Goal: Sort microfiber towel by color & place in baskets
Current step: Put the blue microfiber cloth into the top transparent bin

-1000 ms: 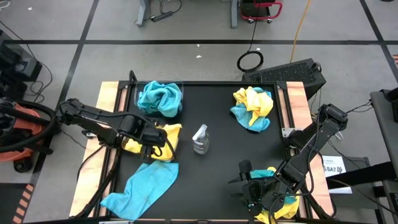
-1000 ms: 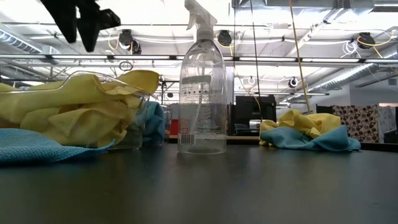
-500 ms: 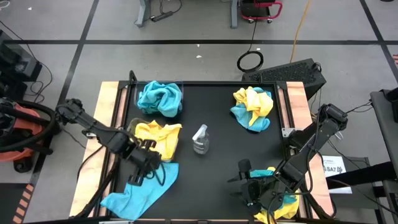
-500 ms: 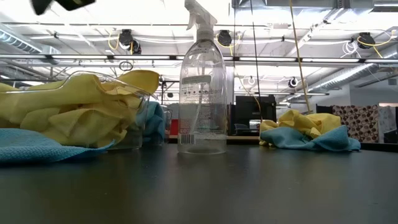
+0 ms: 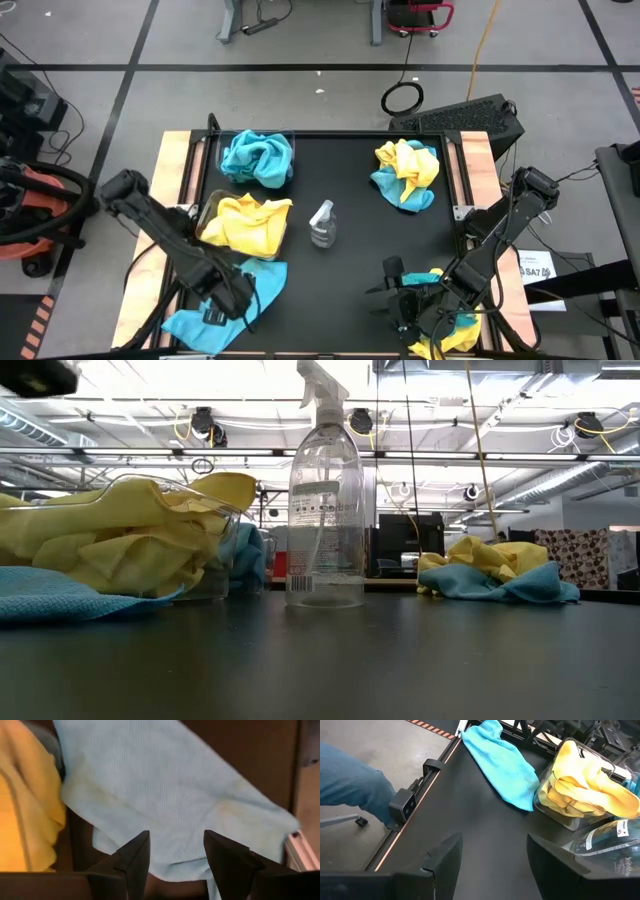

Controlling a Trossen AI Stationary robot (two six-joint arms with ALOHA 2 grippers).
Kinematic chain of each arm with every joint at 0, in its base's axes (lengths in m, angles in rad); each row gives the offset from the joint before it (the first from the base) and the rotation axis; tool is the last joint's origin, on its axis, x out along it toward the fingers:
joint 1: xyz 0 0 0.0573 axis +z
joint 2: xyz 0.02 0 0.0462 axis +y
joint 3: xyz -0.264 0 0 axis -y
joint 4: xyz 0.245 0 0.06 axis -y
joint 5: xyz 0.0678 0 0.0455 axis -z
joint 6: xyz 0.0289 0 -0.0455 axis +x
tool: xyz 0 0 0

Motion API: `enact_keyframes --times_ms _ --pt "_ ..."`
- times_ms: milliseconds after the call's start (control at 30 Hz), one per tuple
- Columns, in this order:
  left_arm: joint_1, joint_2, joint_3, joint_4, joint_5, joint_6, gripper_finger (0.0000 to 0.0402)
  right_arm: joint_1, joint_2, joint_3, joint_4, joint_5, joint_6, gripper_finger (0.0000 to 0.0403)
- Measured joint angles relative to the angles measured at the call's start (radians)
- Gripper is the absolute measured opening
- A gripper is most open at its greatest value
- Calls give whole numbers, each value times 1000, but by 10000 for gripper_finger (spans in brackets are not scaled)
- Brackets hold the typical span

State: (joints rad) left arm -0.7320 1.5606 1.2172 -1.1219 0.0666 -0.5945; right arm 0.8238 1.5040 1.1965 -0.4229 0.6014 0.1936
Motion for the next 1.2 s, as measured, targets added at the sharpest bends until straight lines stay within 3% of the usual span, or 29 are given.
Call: enact_keyframes --times_ms 200,533,700,1000,1100,1200 --pt "-41 105 0 3 -4 -63 213 0 0 0 0 0 -4 215" --pt "-104 219 0 85 -11 -187 314 0 0 0 0 0 -9 215" --pt "-117 262 0 142 -6 -187 337 0 0 0 0 0 -15 215" --pt "-121 365 7 124 4 -180 326 1 0 -17 17 0 -16 215" --pt "-120 370 6 130 12 -159 287 1 1 -41 39 -2 -13 215" --pt "-117 371 6 126 14 -143 216 1 1 -69 62 -2 0 215"
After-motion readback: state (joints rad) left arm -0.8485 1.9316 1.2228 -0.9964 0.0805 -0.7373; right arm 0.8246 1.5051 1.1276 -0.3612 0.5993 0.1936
